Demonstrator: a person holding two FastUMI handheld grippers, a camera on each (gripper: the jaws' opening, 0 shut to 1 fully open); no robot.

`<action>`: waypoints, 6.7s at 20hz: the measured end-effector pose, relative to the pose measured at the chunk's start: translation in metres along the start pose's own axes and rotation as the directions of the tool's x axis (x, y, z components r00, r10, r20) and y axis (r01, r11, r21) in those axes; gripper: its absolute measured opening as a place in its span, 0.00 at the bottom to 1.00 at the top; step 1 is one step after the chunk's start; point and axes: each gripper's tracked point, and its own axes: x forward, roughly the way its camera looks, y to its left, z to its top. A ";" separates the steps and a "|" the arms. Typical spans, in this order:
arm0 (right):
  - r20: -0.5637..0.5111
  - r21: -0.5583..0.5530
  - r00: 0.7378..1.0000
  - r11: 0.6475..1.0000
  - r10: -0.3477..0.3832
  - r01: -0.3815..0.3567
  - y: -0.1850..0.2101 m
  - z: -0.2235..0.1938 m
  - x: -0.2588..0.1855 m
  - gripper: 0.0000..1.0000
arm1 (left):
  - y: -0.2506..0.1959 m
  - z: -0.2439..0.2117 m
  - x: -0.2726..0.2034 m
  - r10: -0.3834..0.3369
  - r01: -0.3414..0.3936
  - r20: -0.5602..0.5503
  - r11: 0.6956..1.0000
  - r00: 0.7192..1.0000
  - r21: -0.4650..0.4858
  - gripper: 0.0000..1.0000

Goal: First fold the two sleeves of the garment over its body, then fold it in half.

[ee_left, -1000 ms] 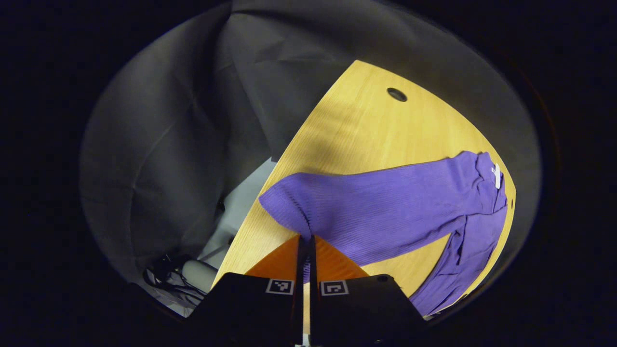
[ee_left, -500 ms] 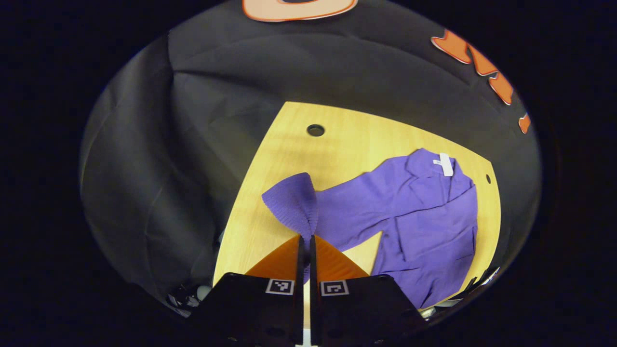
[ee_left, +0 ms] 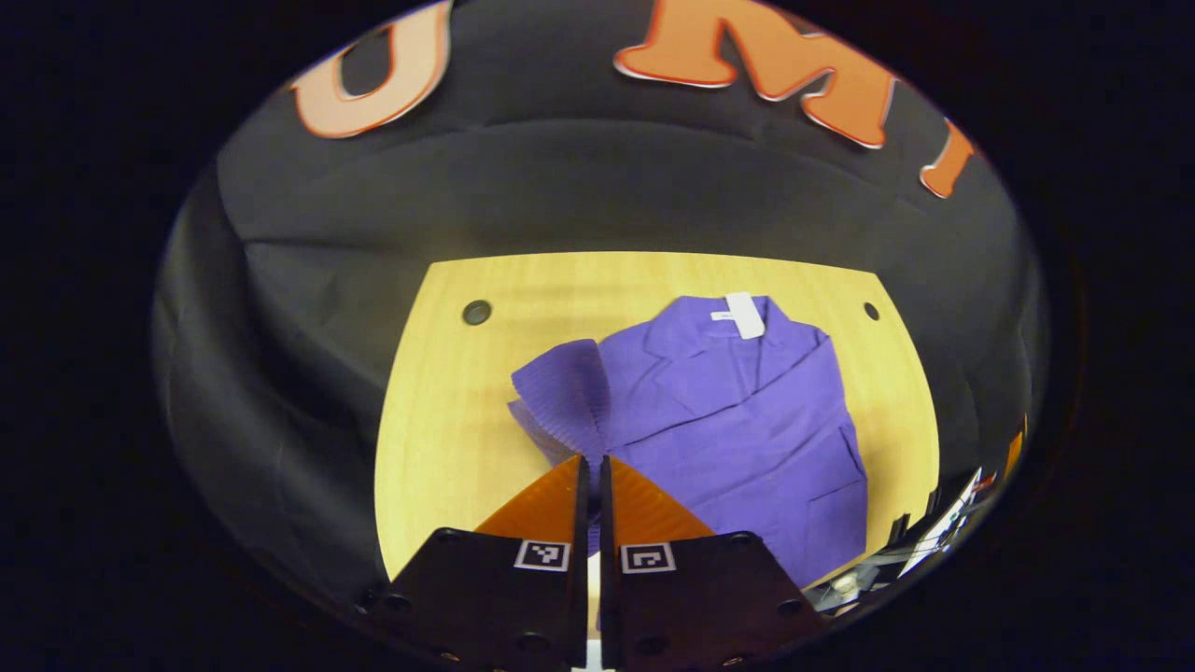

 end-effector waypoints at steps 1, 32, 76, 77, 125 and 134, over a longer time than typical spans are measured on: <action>-0.004 0.005 1.000 1.000 0.000 0.000 -0.005 -0.004 0.000 0.95 | -0.031 0.007 0.004 -0.017 0.017 0.000 0.999 1.000 0.037 0.06; -0.064 0.050 0.998 0.999 0.006 -0.003 -0.034 -0.034 0.002 0.95 | -0.268 0.046 -0.008 -0.303 0.211 0.407 0.943 0.862 0.256 0.90; -0.813 0.037 0.571 0.989 0.115 -0.146 0.039 -0.360 -0.077 0.96 | -0.065 -0.384 0.081 0.052 -0.095 -0.273 0.984 0.961 -0.148 0.94; -0.827 0.038 0.551 0.989 0.112 -0.144 0.040 -0.364 -0.079 0.97 | -0.066 -0.390 0.080 0.033 -0.082 -0.302 0.985 0.953 -0.154 0.94; -0.659 0.218 0.700 0.961 0.274 -0.171 0.087 -0.120 0.062 0.03 | -0.083 -0.112 -0.014 -0.207 0.206 -0.149 0.978 0.967 -0.024 0.11; -0.684 0.123 0.706 0.983 0.184 -0.137 0.060 -0.082 0.177 0.03 | -0.049 0.011 0.053 -0.171 0.175 -0.241 0.985 0.955 -0.007 0.11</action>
